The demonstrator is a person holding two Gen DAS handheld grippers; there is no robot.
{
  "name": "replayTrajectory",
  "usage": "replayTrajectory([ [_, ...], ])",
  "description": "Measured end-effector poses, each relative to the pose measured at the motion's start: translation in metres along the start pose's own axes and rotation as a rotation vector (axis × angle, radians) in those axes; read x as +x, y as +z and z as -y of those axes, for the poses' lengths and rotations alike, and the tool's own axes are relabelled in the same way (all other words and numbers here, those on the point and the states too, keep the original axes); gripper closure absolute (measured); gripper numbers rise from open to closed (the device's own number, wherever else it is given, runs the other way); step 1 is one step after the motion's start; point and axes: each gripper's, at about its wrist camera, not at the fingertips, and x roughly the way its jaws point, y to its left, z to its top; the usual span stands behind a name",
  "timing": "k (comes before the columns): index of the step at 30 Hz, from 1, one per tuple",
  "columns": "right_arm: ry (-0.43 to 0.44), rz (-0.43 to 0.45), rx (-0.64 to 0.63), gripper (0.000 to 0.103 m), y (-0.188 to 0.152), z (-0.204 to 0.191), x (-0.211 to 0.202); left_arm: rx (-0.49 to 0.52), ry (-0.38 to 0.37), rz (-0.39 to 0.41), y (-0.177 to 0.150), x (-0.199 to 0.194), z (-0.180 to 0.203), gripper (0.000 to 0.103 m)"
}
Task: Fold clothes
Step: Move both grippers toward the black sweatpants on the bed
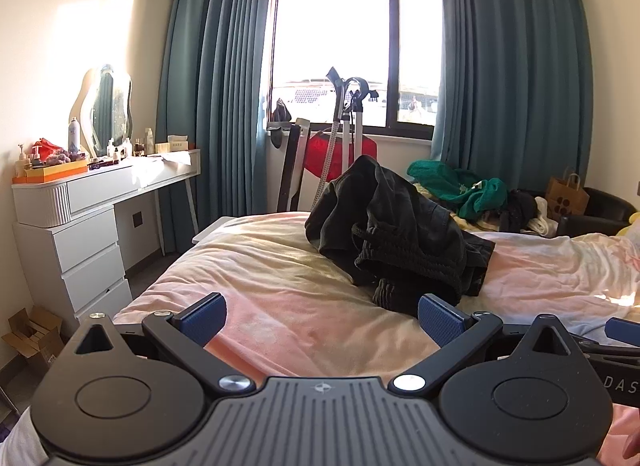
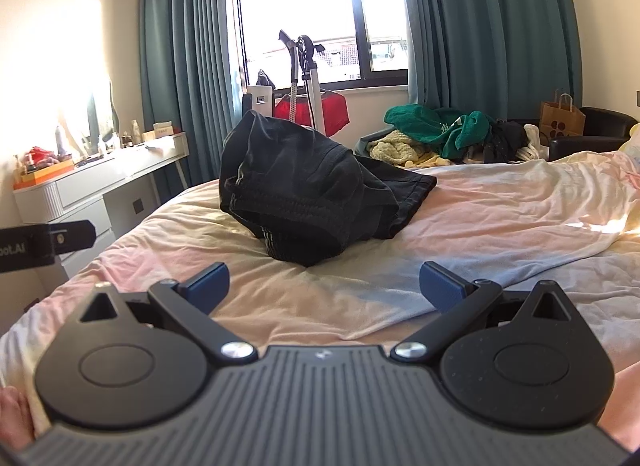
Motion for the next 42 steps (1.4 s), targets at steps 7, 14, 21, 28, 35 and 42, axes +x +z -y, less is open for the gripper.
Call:
replayTrajectory([
  [7,-0.008,-0.015,0.015,0.0,0.0,0.001,0.002,0.009,-0.02,-0.019,-0.002,0.001,0.003,0.0],
  [14,-0.009,0.003,0.006,0.0,-0.003,0.0,0.0,0.015,-0.021,-0.009,-0.008,0.003,0.01,0.0],
  [21,-0.018,-0.013,0.026,0.0,0.01,-0.008,0.014,0.013,-0.015,-0.022,-0.005,0.015,0.014,0.0],
  [28,0.036,0.003,0.016,0.0,0.053,-0.021,0.019,-0.02,-0.012,-0.028,-0.009,0.022,0.001,0.0],
  [35,0.015,-0.028,0.051,0.0,0.029,0.002,0.025,0.013,-0.009,-0.005,-0.011,0.022,0.003,0.0],
  [42,-0.003,-0.055,0.105,0.0,0.002,0.013,0.025,0.017,0.015,-0.028,-0.018,0.033,0.008,0.0],
])
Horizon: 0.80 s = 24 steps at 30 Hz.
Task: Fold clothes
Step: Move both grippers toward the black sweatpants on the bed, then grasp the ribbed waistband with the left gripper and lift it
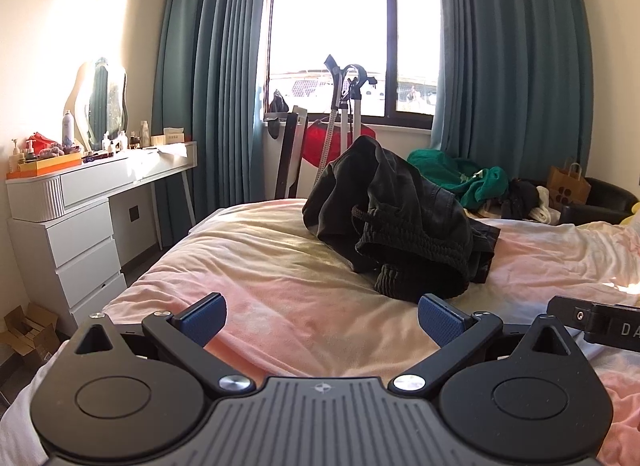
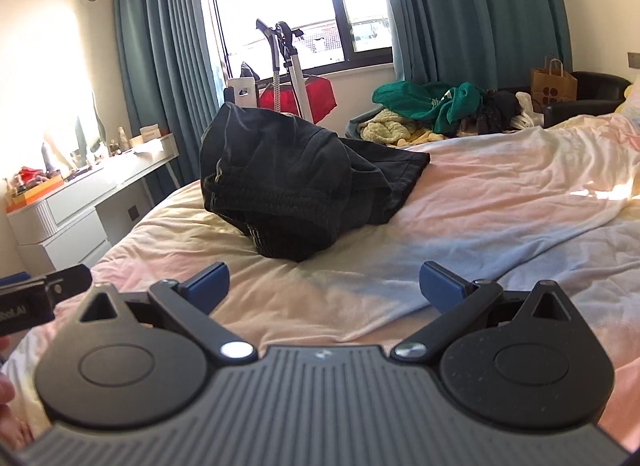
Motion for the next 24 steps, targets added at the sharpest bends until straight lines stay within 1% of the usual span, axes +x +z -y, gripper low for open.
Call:
replayTrajectory([
  [4,0.002,0.043,-0.025,0.0,0.005,-0.003,-0.005,0.014,0.026,-0.025,-0.005,0.008,0.003,0.0],
  [7,-0.033,0.071,-0.05,0.0,0.008,0.0,-0.009,0.029,0.03,-0.031,-0.008,0.013,0.006,0.0],
  [10,-0.053,0.056,-0.029,0.0,0.011,0.007,-0.009,0.072,0.048,-0.026,-0.009,0.02,0.012,0.0],
  [13,-0.08,0.044,-0.006,0.0,0.012,0.016,-0.01,0.157,0.054,-0.039,-0.01,0.036,0.026,0.0],
  [16,-0.093,0.037,0.037,0.0,0.014,0.026,-0.012,0.257,0.075,-0.043,-0.008,0.059,0.043,0.0],
  [18,-0.091,0.032,0.085,0.0,0.015,0.035,-0.013,0.291,0.072,-0.041,-0.005,0.077,0.051,0.0],
  [22,-0.097,0.024,0.154,0.0,0.016,0.05,-0.01,0.399,0.084,-0.024,-0.003,0.123,0.07,0.001],
  [24,-0.091,0.01,0.183,0.0,0.014,0.056,-0.008,0.431,0.097,-0.012,-0.003,0.151,0.077,0.003],
])
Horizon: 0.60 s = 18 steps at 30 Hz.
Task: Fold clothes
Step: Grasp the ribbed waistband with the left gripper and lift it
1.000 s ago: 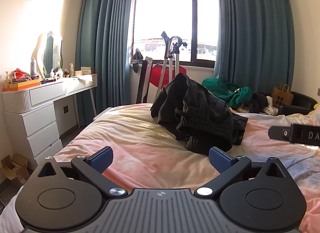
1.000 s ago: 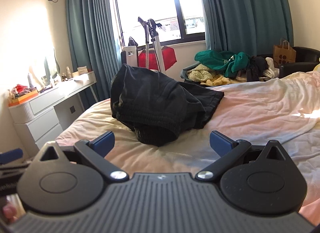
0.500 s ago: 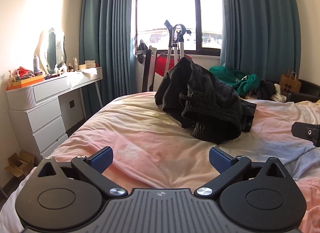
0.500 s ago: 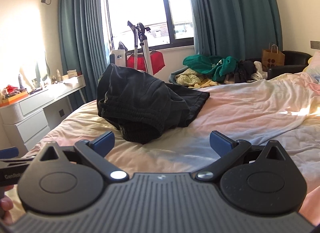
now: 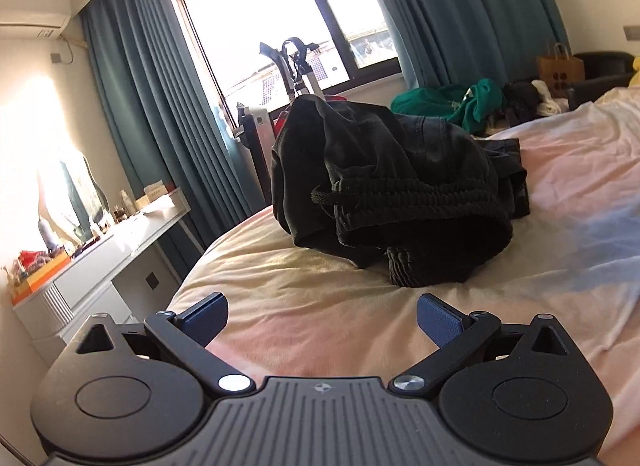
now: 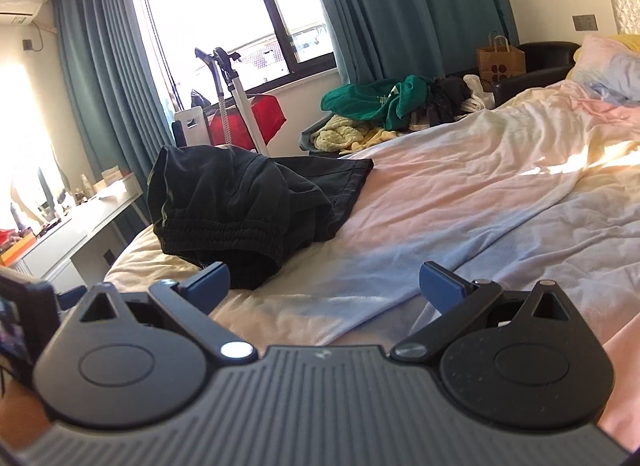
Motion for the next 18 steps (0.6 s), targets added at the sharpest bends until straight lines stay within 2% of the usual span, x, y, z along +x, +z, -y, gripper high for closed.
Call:
replayTrajectory([
  [5,0.027,-0.042,0.055,0.0,-0.005,0.01,0.012,0.043,0.037,0.054,0.014,0.062,0.021,0.005],
  [10,0.081,-0.087,0.12,0.0,-0.01,0.016,0.024,0.061,0.05,0.149,0.034,0.1,0.038,0.021],
  [13,0.07,-0.092,0.081,0.0,-0.013,0.012,0.035,0.045,0.043,0.187,0.043,0.11,0.043,0.028],
  [15,0.058,-0.096,0.082,0.0,-0.015,0.013,0.042,0.048,0.011,0.19,0.052,0.115,0.045,0.054],
  [16,0.051,-0.099,0.081,0.0,-0.017,0.013,0.045,0.037,0.002,0.201,0.057,0.115,0.045,0.061],
  [17,0.044,-0.104,0.078,0.0,-0.019,0.014,0.046,0.008,0.001,0.209,0.063,0.112,0.042,0.086],
  [18,0.037,-0.108,0.075,0.0,-0.022,0.014,0.048,-0.03,-0.005,0.213,0.068,0.108,0.036,0.087],
])
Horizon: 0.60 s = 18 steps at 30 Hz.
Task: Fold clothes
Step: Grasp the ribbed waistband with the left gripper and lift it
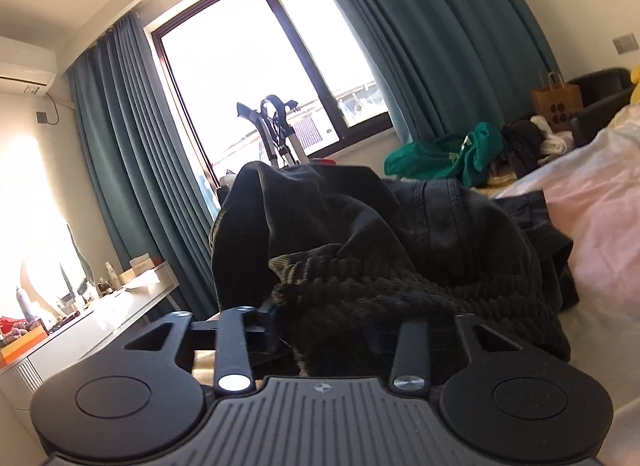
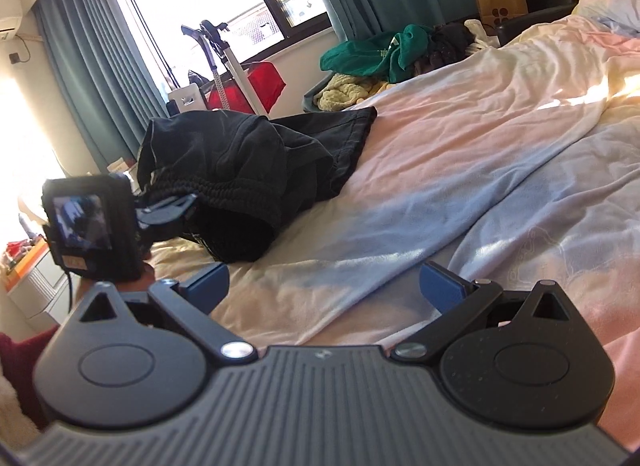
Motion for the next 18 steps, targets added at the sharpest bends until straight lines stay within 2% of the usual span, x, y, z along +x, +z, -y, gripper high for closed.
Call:
replayTrajectory([
  [2,-0.011,-0.004,-0.008,0.0,-0.003,0.0,0.002,-0.049,-0.018,0.02,0.013,-0.013,-0.011,0.09],
  [4,-0.002,0.006,-0.025,0.0,-0.005,-0.003,0.001,-0.053,-0.038,0.056,0.026,-0.029,-0.016,0.09],
  [10,0.013,0.07,-0.068,0.0,-0.009,-0.015,-0.013,-0.106,-0.136,0.187,0.084,-0.125,-0.041,0.091],
  [12,0.038,0.091,-0.063,0.0,-0.01,-0.017,-0.021,-0.171,-0.167,0.189,0.099,-0.153,-0.056,0.092],
  [15,0.08,0.101,-0.06,0.0,-0.012,-0.023,-0.033,-0.248,-0.203,0.184,0.103,-0.193,-0.083,0.092],
  [18,0.136,0.067,-0.076,0.0,-0.018,-0.032,-0.04,-0.27,-0.21,0.156,0.082,-0.22,-0.105,0.092],
])
